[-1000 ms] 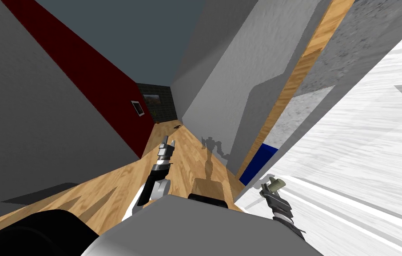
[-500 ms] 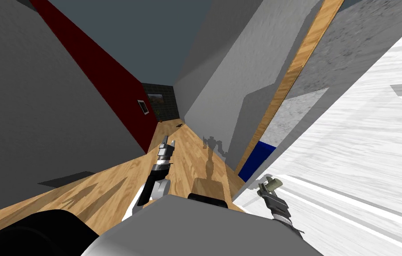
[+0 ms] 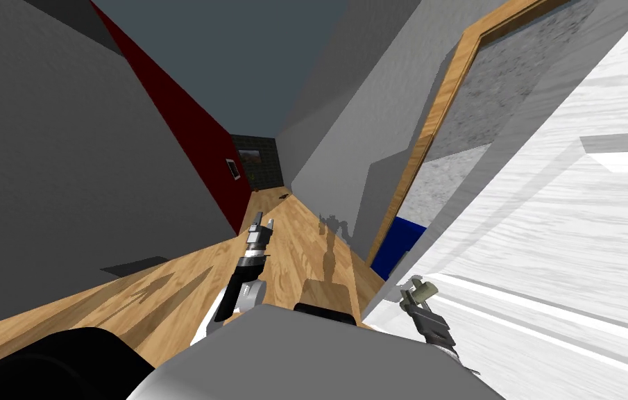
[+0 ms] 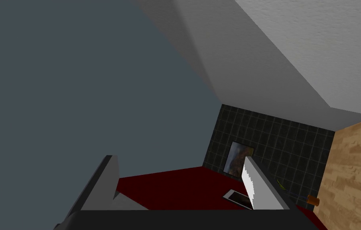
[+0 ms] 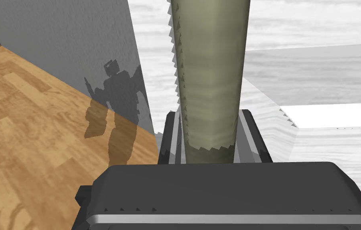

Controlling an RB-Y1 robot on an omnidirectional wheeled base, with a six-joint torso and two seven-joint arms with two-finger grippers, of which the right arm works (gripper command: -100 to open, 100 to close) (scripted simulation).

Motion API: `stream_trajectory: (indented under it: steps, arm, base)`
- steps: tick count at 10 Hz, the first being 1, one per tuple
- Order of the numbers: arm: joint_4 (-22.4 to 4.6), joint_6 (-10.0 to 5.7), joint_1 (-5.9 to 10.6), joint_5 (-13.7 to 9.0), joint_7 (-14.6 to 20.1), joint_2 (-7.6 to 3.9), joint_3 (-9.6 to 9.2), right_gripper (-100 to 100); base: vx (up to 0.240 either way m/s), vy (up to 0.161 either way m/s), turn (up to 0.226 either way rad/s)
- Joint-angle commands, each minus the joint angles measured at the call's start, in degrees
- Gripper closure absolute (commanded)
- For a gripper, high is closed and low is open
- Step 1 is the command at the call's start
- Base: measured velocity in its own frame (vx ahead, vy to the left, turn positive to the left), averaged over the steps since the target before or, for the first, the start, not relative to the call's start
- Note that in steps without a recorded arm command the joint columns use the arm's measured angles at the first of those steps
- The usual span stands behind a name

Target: Pull the door open

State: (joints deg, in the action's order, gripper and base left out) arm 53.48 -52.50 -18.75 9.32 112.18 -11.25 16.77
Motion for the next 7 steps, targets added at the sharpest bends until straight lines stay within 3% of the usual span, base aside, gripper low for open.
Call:
stream_trajectory:
  steps: [1, 7]
  arm:
    - [0.00, -1.18, -0.61, 0.88, 0.79, -0.43, -0.53, 100]
    - [0.00, -5.85, -3.01, 4.37, 3.93, -2.14, -2.62, 100]
  base:
    - [-0.157, -0.025, 0.075]
    - [-0.217, -0.050, 0.077]
